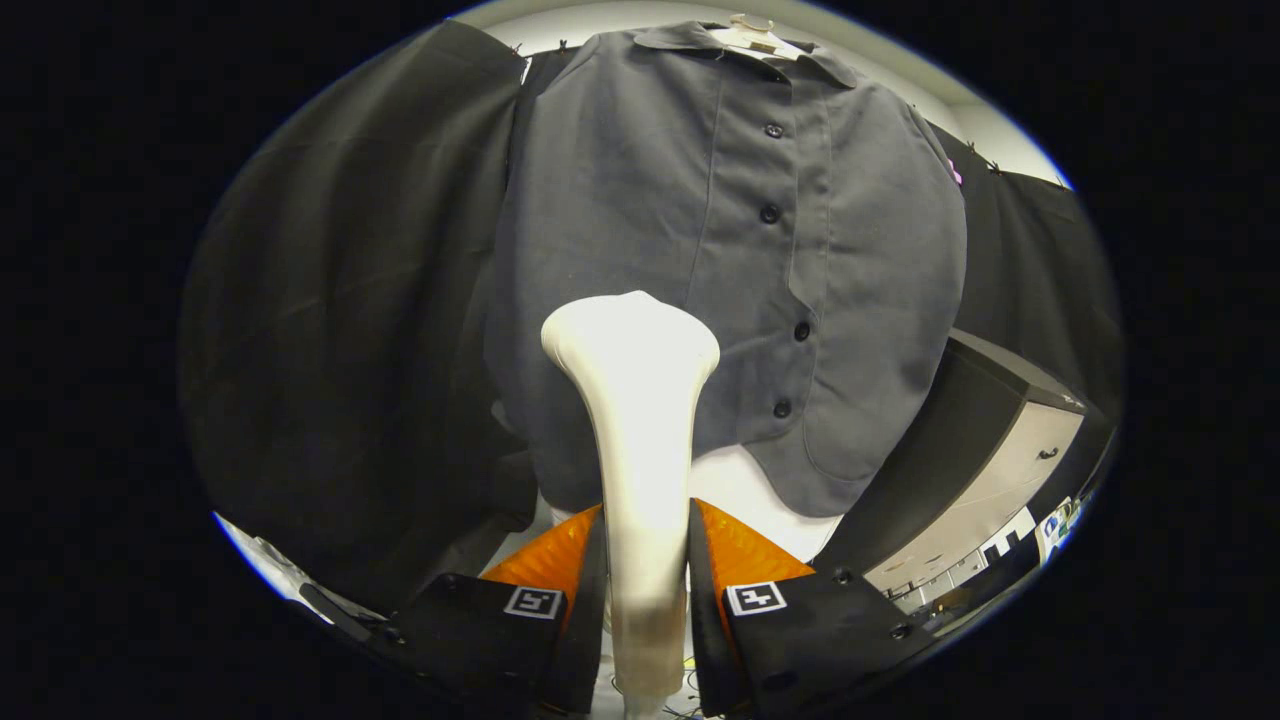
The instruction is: Iron the clothes twice with a garment steamer, once on the left side and once on the right side.
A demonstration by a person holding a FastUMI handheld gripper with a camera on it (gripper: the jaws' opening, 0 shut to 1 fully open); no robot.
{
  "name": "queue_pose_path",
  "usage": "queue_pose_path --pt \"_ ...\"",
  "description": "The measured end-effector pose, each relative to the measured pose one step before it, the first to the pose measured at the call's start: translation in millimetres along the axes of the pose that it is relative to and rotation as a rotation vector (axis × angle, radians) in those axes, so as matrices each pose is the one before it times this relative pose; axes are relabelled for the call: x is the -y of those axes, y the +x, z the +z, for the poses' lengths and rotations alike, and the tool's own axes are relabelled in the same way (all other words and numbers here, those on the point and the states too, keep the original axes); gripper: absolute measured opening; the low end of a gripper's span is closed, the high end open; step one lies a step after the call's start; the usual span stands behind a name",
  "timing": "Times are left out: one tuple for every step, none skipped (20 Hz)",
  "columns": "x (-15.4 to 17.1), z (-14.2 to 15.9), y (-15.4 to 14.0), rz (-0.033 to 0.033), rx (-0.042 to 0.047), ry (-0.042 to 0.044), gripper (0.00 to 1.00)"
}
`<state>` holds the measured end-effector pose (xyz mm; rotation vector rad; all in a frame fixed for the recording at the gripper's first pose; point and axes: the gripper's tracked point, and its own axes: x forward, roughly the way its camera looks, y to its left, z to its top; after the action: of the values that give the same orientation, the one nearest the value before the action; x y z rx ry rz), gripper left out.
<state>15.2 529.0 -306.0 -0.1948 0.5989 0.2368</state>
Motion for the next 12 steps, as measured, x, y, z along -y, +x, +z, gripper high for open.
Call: queue_pose_path --pt "-0.75 -5.01 0.04 0.00090 -0.01052 -0.00131 0.46" --pt "-0.63 -7.13 0.87 0.00252 -0.00837 -0.00138 0.46" --pt "-4.14 -5.21 0.93 0.00326 -0.00548 0.00081 0.46" --pt "-0.60 -3.83 1.15 0.00275 -0.00618 0.00006 0.46" --pt "-1.16 -3.48 -0.37 0.00160 -0.00516 -0.00028 0.46" --pt "-1.09 -3.81 1.93 0.00098 -0.00357 -0.00247 0.46" --pt "-1.93 -2.55 2.39 -0.00246 -0.00655 -0.00579 0.46" --pt "0.52 -4.21 0.45 -0.00242 -0.01080 -0.00413 0.46" --pt "-1.30 -2.57 1.90 0.00027 -0.00748 0.00317 0.46" --pt "1.10 -3.88 -0.99 0.00029 -0.00452 0.00452 0.46" --pt "-0.80 0.20 0.24 -0.00269 0.00332 -0.00038 0.46" --pt "0.88 1.15 -1.87 -0.00202 0.00542 -0.00422 0.46"
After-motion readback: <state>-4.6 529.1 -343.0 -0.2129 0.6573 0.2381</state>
